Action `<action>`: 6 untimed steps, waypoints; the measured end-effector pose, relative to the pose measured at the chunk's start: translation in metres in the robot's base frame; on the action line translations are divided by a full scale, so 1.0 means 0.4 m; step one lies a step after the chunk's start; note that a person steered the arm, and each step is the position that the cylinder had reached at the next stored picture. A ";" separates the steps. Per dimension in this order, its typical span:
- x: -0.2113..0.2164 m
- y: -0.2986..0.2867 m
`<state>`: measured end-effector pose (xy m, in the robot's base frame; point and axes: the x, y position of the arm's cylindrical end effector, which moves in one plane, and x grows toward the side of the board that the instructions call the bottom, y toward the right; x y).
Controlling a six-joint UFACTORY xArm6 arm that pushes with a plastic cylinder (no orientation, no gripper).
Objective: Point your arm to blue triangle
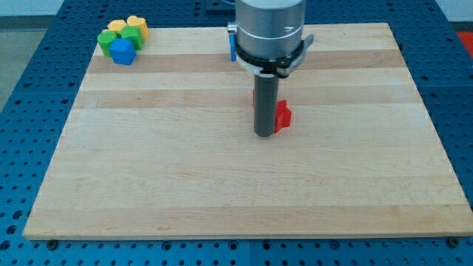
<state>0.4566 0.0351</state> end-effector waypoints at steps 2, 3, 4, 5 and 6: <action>-0.021 -0.143; -0.187 -0.274; -0.441 -0.304; -0.579 -0.260; -0.612 -0.147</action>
